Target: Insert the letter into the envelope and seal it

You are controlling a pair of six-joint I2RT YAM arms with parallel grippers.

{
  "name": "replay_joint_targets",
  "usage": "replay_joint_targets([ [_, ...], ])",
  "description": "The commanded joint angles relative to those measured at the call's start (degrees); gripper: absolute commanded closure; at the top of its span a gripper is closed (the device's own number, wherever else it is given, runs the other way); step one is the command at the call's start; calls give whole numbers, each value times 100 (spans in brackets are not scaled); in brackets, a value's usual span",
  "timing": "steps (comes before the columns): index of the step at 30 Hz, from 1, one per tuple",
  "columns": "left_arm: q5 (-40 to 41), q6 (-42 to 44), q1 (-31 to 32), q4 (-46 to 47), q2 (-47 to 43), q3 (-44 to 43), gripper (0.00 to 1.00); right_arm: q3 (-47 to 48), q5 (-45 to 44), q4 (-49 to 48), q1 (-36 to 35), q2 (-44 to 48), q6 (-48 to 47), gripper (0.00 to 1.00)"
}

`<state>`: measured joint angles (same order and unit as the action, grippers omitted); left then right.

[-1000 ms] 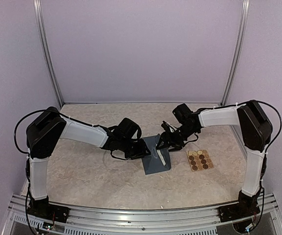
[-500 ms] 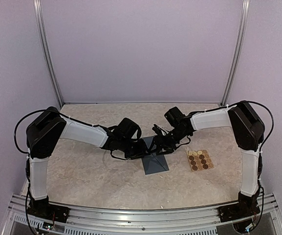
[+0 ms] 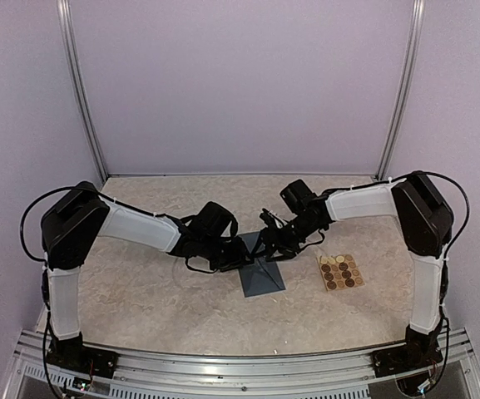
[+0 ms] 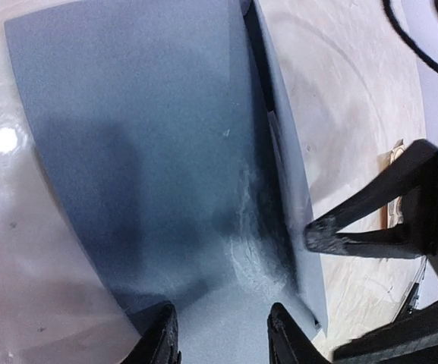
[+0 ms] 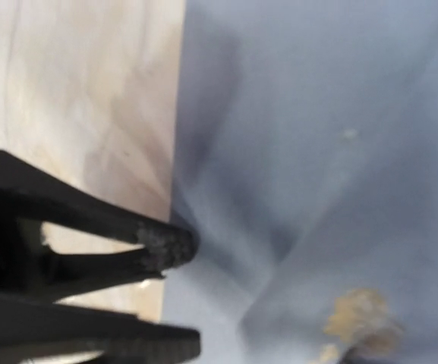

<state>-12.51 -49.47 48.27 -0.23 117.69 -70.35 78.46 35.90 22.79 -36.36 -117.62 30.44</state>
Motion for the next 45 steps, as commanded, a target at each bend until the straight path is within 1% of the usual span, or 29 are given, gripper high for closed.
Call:
replay_joint_targets([
  [1, 324, 14, 42, -305, -331, 354, 61, -42, -447, 50, 8, 972, 98, 36],
  [5, 635, -13, 50, -275, -907, 398, 52, -219, -1170, 727, 224, 1644, 64, 34],
  [8, 838, -61, 51, -338, -1218, 420, 47, -368, -2109, 1382, 380, 2083, -38, 34],
  [12, 969, -129, 42, -416, -1596, 462, 45, -654, -3028, 2037, 525, 2413, -97, 34],
  [17, 986, -248, 51, -456, -1826, 516, 45, -1037, -3767, 2260, 576, 2381, 50, 36],
  [21, 1041, -314, 57, -469, -1984, 578, 45, -1092, -4015, 2189, 578, 2117, 98, 39],
  [26, 1074, -389, 55, -455, -2103, 704, 45, -996, -4056, 2032, 575, 1790, -3, 40],
  [31, 1058, -455, 68, -401, -2127, 792, 45, -818, -4139, 2017, 524, 1486, -98, 45],
  [42, 1102, -475, 68, -399, -2165, 838, 45, -514, -4624, 2120, 261, 841, -138, 44],
  [45, 1102, -459, 64, -415, -2167, 830, 45, -487, -4704, 2140, 261, 762, -94, 46],
])
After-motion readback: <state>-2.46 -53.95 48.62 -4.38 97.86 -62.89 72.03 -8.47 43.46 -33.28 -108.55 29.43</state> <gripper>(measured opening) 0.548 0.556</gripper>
